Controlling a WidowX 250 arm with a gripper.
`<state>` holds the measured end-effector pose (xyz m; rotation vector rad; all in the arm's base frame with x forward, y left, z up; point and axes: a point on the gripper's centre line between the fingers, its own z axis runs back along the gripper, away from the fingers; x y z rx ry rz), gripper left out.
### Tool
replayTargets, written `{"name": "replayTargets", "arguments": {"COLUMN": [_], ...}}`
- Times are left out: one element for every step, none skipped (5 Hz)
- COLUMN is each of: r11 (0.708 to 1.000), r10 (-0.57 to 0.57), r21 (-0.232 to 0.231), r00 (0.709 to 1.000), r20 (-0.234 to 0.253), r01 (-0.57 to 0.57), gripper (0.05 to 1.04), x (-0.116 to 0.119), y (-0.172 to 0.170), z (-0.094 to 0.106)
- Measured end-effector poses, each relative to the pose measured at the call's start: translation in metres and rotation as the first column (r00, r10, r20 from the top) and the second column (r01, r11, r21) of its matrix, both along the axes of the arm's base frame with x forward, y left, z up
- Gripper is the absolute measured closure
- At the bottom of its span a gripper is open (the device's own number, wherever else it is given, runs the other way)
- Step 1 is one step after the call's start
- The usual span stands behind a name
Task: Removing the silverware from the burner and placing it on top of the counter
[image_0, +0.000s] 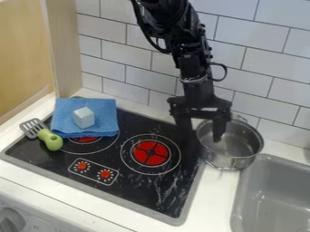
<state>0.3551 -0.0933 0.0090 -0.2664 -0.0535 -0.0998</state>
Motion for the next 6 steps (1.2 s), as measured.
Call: {"name": "replayTargets", "arguments": {"r11": [1.000,1.000,1.000,1.000,1.000,1.000], "r10": [-0.005,-0.010,0.000,0.010,0.006,0.004], "r21": [0.000,0.010,0.008,0.010,0.027,0.027], "r00": [1.000,0.999,0.993,0.986,0.978,0.978], "r20": [0.006,0.041,0.121,0.168,0.206,0.207], "r01": [0.005,0.010,-0.001,-0.012,-0.012,-0.010], "gripper": [0.078,0.085,0.085,0.085,0.085,0.085], "x": [0.001,-0.001,0.000,-0.007,-0.014,-0.015], "y": [0.000,0.003,0.008,0.013,0.019,0.019], "z": [0.000,0.013,0.044,0.065,0.087,0.087]}}
